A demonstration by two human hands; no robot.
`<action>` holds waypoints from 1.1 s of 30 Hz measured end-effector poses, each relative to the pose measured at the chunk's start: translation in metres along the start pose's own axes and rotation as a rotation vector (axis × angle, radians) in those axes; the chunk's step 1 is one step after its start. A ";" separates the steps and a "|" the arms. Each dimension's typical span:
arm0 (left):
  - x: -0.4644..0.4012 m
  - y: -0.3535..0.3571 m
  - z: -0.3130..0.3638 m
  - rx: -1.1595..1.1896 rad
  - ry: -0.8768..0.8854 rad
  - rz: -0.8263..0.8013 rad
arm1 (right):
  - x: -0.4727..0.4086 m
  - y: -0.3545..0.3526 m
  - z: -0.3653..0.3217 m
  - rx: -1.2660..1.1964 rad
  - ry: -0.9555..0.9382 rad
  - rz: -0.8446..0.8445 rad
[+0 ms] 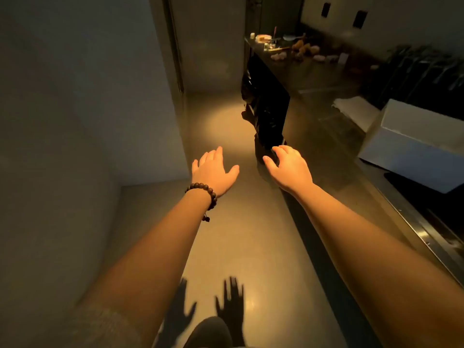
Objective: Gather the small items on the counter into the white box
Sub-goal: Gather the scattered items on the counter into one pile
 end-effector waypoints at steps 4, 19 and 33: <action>-0.016 0.008 -0.011 -0.024 -0.021 -0.020 | -0.021 0.016 0.003 0.026 0.012 -0.052; -0.273 0.039 -0.116 -0.066 -0.009 -0.119 | -0.283 0.145 -0.040 0.059 -0.028 -0.081; -0.523 0.045 -0.169 -0.074 0.008 -0.163 | -0.515 0.213 -0.050 0.064 0.082 -0.059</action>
Point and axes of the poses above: each hand's wrist, its own x-axis away from the middle knuckle, its own y-axis out of the palm, z = x × y, the point moved 1 cm from there along -x, towards the middle knuckle, and after that the axes turned 4 degrees about x, right-handed, at the moved point
